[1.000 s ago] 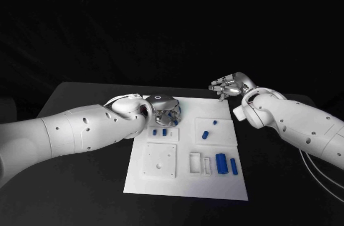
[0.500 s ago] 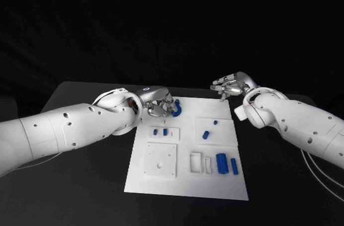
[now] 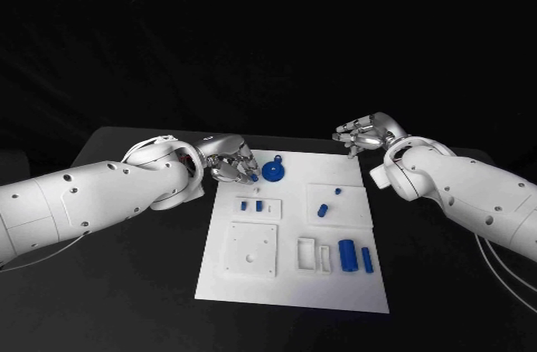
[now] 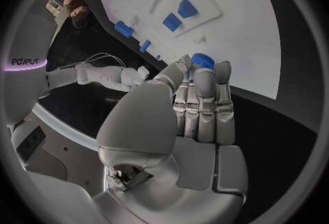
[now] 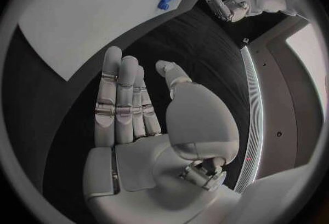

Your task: Assemble the parts on the task board

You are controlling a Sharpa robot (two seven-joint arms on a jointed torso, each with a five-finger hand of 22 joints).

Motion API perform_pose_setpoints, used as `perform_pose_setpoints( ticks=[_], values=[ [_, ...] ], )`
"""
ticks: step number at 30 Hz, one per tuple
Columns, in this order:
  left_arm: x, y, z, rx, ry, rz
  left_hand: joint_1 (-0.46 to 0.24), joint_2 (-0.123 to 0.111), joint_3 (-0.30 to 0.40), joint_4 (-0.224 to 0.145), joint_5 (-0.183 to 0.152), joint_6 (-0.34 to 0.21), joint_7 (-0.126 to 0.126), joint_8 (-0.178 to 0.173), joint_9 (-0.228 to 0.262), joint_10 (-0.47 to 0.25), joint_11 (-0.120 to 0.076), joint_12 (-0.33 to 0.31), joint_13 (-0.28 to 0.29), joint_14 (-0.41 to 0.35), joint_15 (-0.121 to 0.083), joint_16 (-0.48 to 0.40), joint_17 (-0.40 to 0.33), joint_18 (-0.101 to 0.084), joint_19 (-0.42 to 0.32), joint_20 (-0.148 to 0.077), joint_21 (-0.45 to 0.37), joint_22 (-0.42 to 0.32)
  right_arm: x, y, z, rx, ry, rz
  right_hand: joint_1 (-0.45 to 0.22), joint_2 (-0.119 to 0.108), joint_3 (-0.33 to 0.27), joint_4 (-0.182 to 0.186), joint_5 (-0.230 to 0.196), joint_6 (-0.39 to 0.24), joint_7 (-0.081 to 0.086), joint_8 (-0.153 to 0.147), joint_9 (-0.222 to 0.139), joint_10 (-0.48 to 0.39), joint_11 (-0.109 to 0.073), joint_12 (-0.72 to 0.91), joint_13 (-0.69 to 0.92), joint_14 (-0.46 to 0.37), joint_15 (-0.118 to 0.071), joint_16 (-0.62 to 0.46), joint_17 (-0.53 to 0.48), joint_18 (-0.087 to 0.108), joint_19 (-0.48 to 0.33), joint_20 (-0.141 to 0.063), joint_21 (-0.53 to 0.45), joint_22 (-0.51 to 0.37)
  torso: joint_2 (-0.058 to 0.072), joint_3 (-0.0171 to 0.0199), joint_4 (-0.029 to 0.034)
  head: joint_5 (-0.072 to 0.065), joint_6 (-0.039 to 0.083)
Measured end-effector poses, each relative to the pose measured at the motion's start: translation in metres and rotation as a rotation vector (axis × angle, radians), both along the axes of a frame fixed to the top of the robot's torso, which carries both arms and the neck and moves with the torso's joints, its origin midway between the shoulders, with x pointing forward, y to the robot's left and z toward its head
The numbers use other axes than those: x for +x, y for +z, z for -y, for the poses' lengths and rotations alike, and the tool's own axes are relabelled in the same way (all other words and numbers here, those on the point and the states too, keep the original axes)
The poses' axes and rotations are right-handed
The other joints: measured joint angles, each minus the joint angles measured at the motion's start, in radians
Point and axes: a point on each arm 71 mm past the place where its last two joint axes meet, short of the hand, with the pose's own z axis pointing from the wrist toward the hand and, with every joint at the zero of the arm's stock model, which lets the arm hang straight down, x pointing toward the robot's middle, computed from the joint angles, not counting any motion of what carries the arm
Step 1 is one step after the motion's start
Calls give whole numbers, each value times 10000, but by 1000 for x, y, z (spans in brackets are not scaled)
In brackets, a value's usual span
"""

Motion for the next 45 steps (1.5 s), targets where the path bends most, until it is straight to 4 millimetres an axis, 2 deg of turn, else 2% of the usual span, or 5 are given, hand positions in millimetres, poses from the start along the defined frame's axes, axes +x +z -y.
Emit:
perform_pose_setpoints(
  ticks=[9,18,33,45],
  values=[
    [-3,-11,-2,283,-39,-149,1,-1,-4,3,-16,-18,-17,1,2,-1,0,0,0,0,0,0,-9,-5,1,0,0,-1,0,0,0,-2,-6,-2,3,3,0,0,0,0,0,0,0,0,0,0,0,0,0,0,0,-1,0,0,0,-1,5,-3,-13,95,7],
    [-1,-15,-5,473,25,-88,10,-11,-5,3,-17,-31,-29,1,1,-1,0,-1,-4,-1,1,0,-9,-40,1,0,0,-2,0,0,0,-4,-13,-5,3,3,-1,1,-1,0,0,0,0,0,0,0,1,0,0,0,0,0,0,0,0,-1,11,15,-29,108,-7],
    [1,-23,0,652,39,-120,27,-28,-34,31,-18,2,3,-3,4,-2,1,-1,-7,-1,1,0,-9,-41,1,1,0,-3,0,0,0,4,-1,-8,3,3,-1,1,-7,0,0,0,0,0,0,0,2,0,0,0,0,0,0,0,0,-1,12,18,-35,95,-1],
    [2,-25,2,774,36,-103,52,-53,-46,19,-18,1,2,1,4,-2,1,-2,-7,-1,1,0,-4,-42,2,1,0,5,0,0,0,8,5,-9,3,3,-1,1,-8,0,0,0,0,1,0,0,3,0,0,0,0,1,0,0,0,-2,12,20,-29,-17,-27]
  ],
)
